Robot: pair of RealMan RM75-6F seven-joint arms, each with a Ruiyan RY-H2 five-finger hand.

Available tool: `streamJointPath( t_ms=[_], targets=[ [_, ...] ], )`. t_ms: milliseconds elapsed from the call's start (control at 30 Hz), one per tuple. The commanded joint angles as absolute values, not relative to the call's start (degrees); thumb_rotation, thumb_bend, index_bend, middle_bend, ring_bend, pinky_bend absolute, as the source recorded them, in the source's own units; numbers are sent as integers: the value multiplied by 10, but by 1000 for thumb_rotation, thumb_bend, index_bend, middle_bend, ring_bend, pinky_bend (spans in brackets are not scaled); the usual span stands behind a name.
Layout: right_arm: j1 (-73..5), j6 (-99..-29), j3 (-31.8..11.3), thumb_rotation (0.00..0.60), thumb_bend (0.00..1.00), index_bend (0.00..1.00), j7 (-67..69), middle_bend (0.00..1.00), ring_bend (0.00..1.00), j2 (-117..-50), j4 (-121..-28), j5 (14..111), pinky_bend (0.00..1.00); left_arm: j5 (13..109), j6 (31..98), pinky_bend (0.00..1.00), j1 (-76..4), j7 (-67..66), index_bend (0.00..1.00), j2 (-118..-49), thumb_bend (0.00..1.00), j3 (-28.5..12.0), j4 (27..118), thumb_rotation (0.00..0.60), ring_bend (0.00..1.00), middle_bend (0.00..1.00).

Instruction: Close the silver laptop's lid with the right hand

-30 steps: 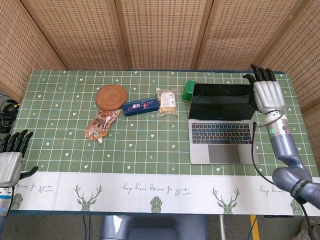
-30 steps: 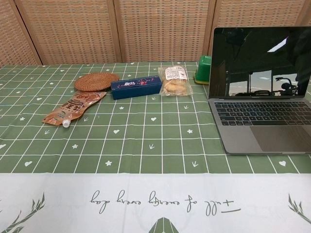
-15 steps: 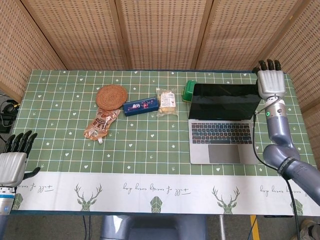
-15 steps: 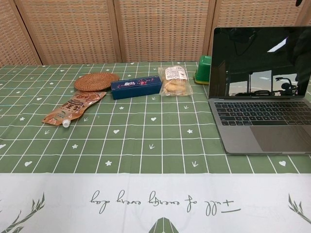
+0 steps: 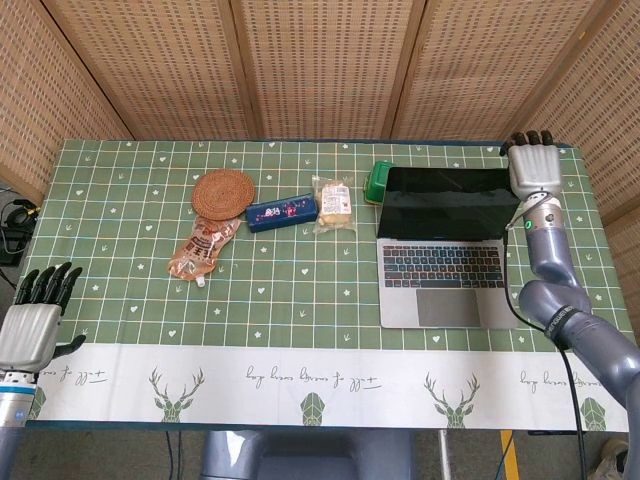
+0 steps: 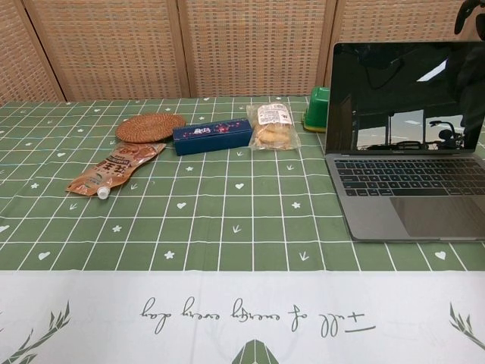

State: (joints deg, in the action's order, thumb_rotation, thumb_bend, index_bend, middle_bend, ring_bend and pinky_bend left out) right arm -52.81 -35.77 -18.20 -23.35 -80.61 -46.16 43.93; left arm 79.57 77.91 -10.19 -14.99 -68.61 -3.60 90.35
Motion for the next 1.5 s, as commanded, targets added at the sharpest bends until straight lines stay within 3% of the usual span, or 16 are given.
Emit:
streamJointPath(
  t_ms=[33,333,600,800,1500],
  targets=[
    [-530,-357,-181,600,1000,361,-231,260,162,-808,-460,441,161,797,778,0,-103,-150,0,-686,169,-35,903,600,0,0],
    [-532,-361,-179,600,1000,494,-228,464,367,-806,-470,441,336,796,772,0,-105,-152,0,-683,173,-31,907,600,0,0],
    [-531,-367,-175,600,1000,514,-224,478,378,-800,-489,446,344,796,770,0,-106,-153,0,-682,174,-29,909,600,0,0],
    [-529,-385,-174,600,1000,583,-229,555,455,-778,-539,450,400,795,767,0,-108,-154,0,-680,174,-27,911,600,0,0],
    [-545,-453,-134,600,1000,612,-364,579,479,-666,-782,296,427,816,775,0,-105,-147,0,-667,175,-16,926,600,0,0]
  ],
)
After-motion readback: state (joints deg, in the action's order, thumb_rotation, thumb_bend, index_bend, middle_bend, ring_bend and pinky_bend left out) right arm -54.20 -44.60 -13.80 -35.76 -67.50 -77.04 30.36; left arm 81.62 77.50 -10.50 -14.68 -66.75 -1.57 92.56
